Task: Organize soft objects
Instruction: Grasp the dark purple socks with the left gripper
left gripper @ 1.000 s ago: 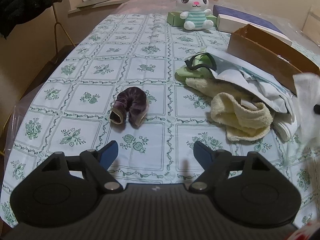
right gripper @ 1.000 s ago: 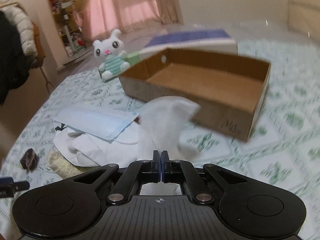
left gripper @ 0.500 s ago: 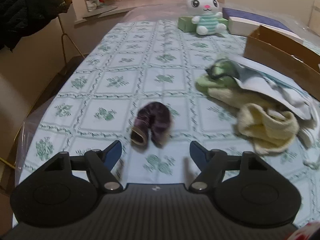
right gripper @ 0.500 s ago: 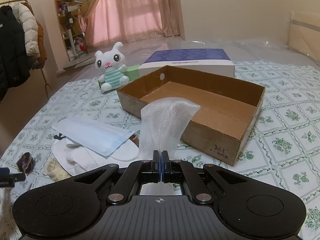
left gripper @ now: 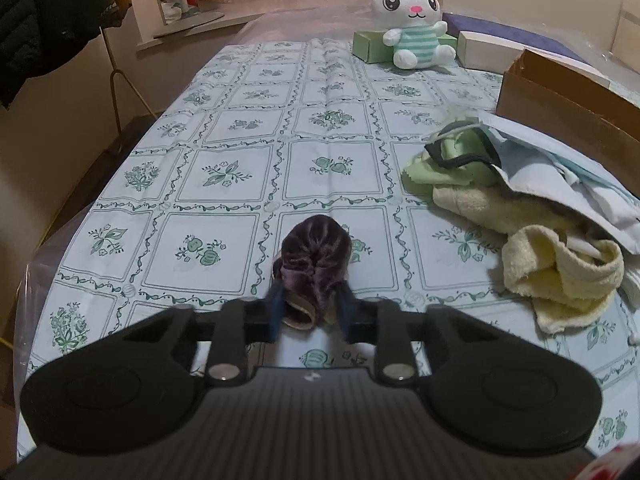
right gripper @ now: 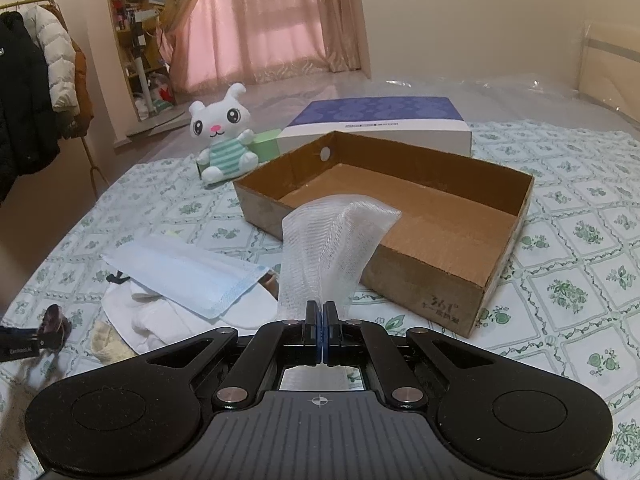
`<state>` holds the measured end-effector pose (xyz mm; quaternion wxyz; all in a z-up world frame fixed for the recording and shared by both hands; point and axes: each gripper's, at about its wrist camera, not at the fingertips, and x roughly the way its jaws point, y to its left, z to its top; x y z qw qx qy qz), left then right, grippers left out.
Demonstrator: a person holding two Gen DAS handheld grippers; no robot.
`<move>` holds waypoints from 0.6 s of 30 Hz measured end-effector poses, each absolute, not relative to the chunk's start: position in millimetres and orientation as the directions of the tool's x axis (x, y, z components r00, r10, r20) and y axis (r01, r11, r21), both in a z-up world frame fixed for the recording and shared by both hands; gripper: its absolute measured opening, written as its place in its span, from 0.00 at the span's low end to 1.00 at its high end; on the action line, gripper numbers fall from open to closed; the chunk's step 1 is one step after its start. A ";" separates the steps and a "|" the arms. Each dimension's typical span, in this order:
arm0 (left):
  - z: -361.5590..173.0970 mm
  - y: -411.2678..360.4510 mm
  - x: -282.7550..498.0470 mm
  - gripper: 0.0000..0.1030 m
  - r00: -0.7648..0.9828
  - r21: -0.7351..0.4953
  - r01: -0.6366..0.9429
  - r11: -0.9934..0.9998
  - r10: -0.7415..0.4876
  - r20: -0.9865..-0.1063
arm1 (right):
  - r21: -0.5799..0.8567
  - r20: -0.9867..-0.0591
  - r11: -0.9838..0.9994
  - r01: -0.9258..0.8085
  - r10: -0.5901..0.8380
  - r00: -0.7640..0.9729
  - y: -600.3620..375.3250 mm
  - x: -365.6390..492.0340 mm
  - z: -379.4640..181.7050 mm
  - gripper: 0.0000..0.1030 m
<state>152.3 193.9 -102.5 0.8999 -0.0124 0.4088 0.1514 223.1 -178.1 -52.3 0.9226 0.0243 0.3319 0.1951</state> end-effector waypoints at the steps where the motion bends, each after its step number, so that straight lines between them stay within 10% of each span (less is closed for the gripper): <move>1: -100.1 193.9 149.9 0.18 0.626 0.092 -0.282 0.955 0.255 -0.737 | 0.176 -0.599 0.922 -0.346 0.379 0.705 -178.6 222.9 -50.6 0.01; 18: 0.5 103.4 169.7 0.16 0.785 0.034 -0.041 0.999 0.054 -0.617 | 0.180 -0.473 0.904 -0.387 0.425 0.772 -206.3 220.5 5.8 0.01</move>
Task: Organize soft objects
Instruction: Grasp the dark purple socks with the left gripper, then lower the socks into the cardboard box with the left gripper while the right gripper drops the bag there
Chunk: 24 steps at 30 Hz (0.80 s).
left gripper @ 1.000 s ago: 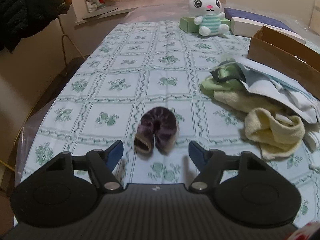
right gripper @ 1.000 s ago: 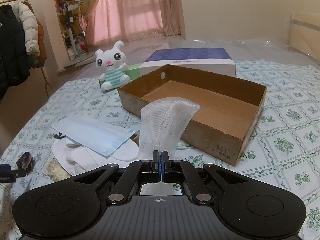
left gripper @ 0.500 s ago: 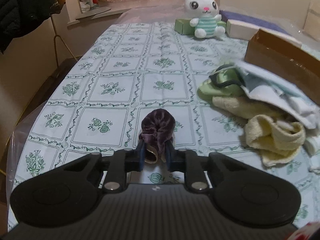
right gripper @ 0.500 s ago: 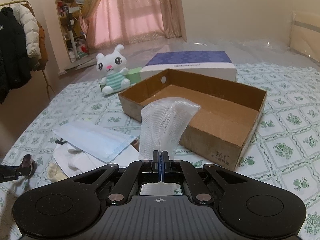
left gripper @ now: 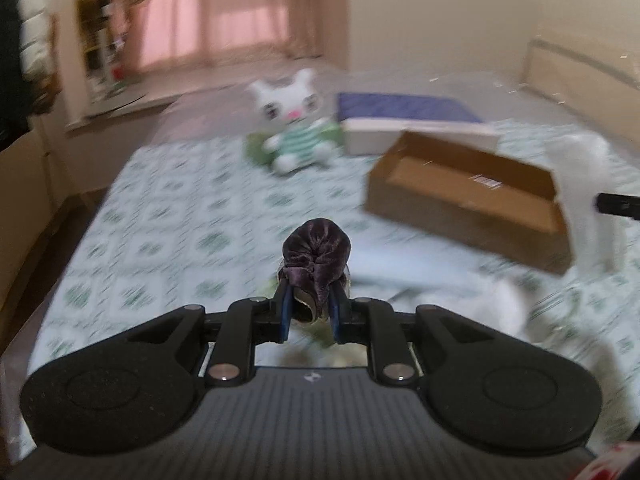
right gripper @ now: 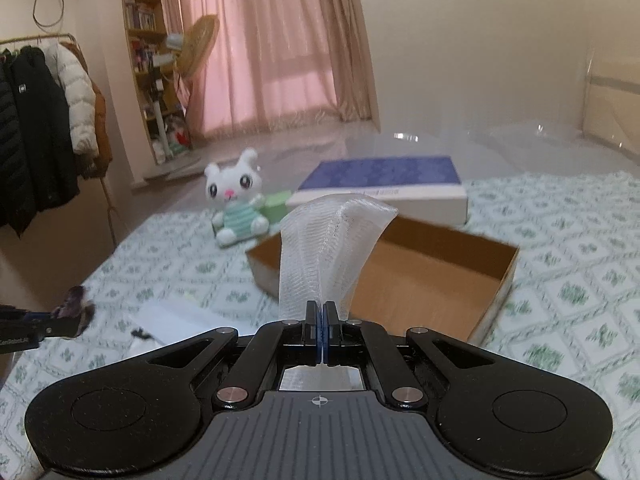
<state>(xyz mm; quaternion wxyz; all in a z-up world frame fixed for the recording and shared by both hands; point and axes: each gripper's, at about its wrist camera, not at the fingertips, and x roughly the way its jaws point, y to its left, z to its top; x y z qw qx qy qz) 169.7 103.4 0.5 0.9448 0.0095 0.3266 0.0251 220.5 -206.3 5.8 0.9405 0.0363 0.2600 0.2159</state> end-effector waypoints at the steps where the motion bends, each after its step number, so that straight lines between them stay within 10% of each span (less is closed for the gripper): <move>1: 4.0 93.9 177.3 0.16 0.789 0.031 -0.018 0.999 0.034 -0.613 | 0.178 -0.464 0.905 -0.386 0.423 0.778 -208.9 222.4 9.3 0.01; 24: 11.4 -43.4 354.7 0.17 0.776 -0.073 0.285 0.956 -0.274 -0.568 | 0.059 -0.294 0.971 -0.233 0.239 0.925 -248.3 334.4 27.2 0.01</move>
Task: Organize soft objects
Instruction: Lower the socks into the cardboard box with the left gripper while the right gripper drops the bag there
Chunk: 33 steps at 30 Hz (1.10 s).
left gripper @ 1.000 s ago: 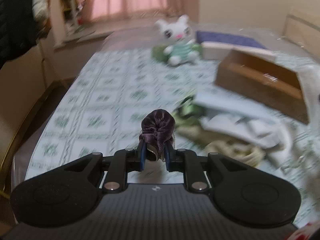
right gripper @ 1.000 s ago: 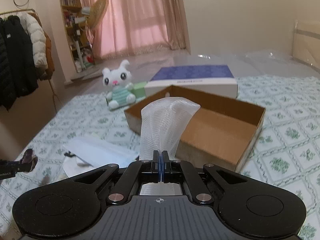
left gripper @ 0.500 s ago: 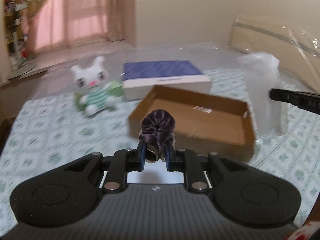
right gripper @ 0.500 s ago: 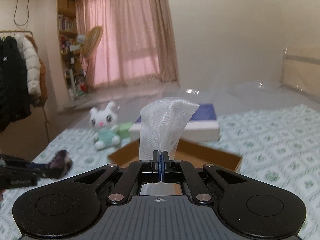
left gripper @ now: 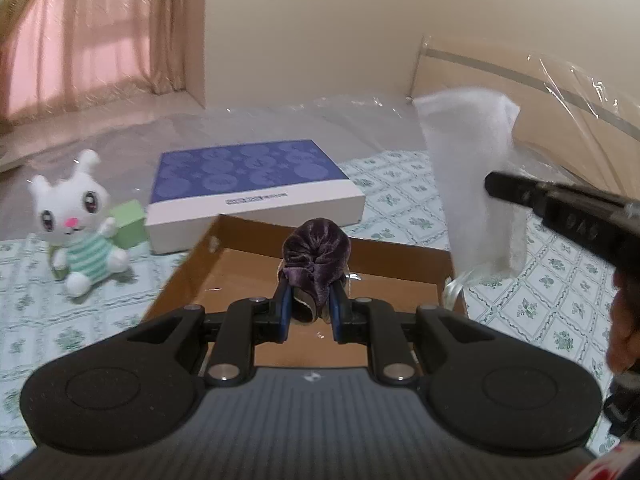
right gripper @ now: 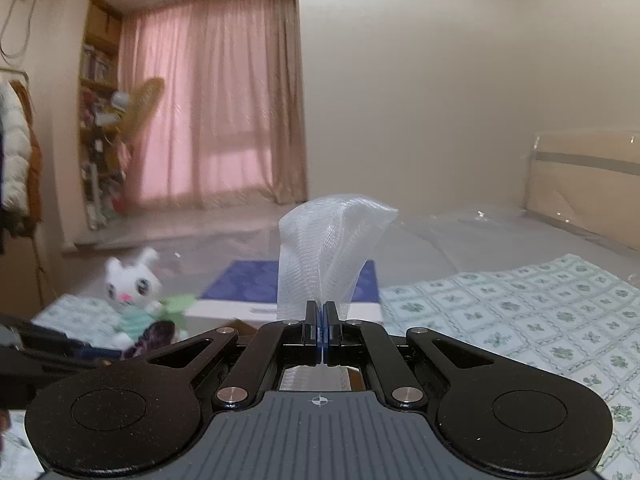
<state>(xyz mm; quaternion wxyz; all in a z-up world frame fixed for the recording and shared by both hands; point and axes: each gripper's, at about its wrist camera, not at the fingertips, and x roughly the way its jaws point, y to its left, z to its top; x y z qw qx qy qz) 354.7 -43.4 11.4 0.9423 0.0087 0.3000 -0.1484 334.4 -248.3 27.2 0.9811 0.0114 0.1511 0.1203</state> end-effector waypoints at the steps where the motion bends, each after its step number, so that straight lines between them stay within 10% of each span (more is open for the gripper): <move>1: 7.0 -46.0 362.2 0.17 0.770 -0.082 0.289 0.954 -0.283 -0.573 | 0.054 -0.301 0.972 -0.227 0.232 0.925 -248.5 339.0 20.7 0.01; 16: -65.2 -71.1 419.2 0.18 0.642 -0.087 0.291 0.953 -0.262 -0.720 | 0.244 -0.612 0.935 -0.257 0.354 0.707 -251.2 390.6 -62.4 0.01; 20: -70.7 -69.4 423.4 0.34 0.624 -0.096 0.285 0.954 -0.260 -0.737 | 0.297 -0.625 0.924 -0.239 0.378 0.683 -257.9 394.5 -63.4 0.03; 22: -70.0 -68.6 423.6 0.45 0.622 -0.095 0.281 0.955 -0.257 -0.739 | 0.295 -0.634 0.924 -0.243 0.380 0.673 -257.8 395.1 -64.8 0.19; 24: -68.9 -67.2 422.2 0.50 0.628 -0.089 0.276 0.957 -0.249 -0.737 | 0.291 -0.636 0.927 -0.239 0.373 0.675 -258.0 392.6 -65.1 0.57; 33: -55.6 -51.7 402.1 0.56 0.636 -0.053 0.251 0.966 -0.206 -0.744 | 0.254 -0.626 0.929 -0.270 0.370 0.686 -251.9 371.6 -56.1 0.61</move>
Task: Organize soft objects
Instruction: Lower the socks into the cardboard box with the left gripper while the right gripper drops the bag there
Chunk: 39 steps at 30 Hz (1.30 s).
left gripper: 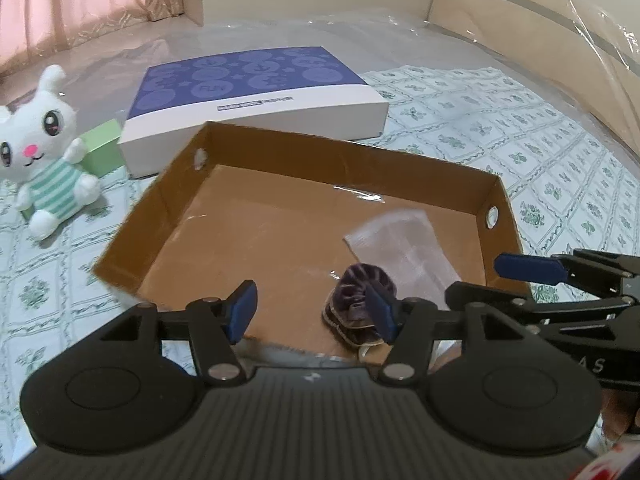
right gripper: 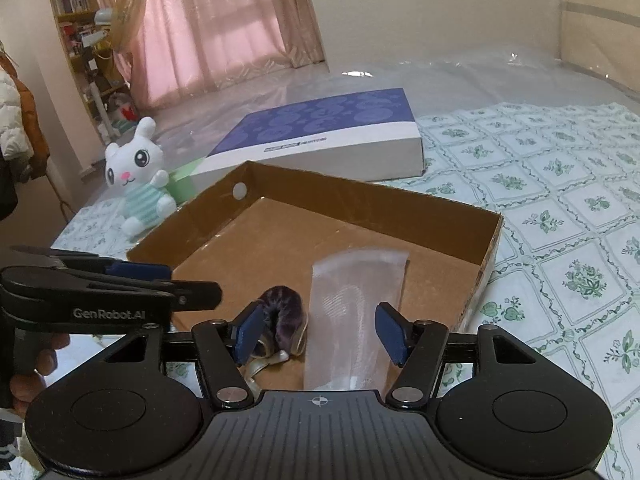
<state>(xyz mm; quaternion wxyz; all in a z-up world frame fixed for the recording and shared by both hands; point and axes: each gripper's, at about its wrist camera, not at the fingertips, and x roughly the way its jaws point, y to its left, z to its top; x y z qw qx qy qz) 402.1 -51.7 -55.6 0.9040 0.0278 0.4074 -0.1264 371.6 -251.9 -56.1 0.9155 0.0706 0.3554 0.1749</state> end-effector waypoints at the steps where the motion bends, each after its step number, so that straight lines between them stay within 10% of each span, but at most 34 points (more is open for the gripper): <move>1: -52.8 -48.7 398.8 0.56 0.637 -0.056 0.246 0.968 -0.205 -0.743 | 0.259 -0.624 0.928 -0.269 0.373 0.687 -251.9 368.8 -54.1 0.61; 39: 25.5 34.2 190.4 0.62 0.745 -0.132 0.079 0.988 -0.146 -0.651 | 0.314 -0.550 0.883 -0.349 0.469 0.691 -242.2 211.9 17.5 0.63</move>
